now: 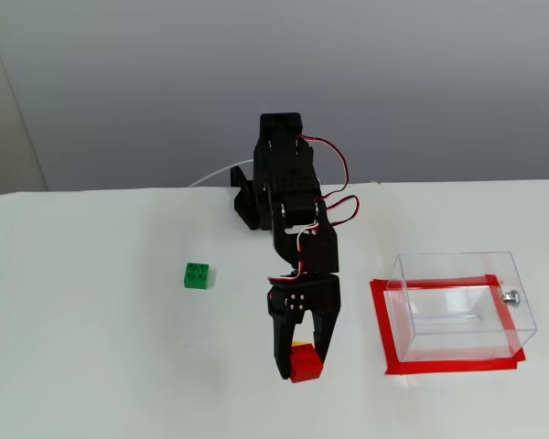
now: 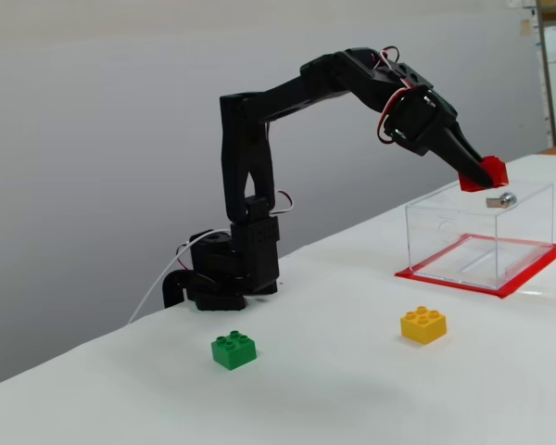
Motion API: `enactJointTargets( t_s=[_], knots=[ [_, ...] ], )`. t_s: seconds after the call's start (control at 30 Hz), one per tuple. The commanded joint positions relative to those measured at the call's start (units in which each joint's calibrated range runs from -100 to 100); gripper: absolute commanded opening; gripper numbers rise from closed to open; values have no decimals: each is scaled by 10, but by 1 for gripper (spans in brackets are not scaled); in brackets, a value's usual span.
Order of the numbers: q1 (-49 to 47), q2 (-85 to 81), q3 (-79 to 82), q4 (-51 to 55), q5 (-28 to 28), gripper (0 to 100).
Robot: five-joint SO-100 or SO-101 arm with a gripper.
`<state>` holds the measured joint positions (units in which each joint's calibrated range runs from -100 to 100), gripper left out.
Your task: Pick the red lego brick and place it into the transparent box
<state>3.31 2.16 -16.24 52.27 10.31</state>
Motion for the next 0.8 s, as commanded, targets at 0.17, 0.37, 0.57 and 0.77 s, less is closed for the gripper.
enactJointTargets(
  t_s=[0.17,0.37,0.57,0.77],
  knots=[
    [-25,-54,-11,12,-29,16],
    [-51,-65,-11,12,-43,16],
    [-94,-68,-11,27,-55,16],
    [-163,-68,-11,38,-63,16]
  ],
)
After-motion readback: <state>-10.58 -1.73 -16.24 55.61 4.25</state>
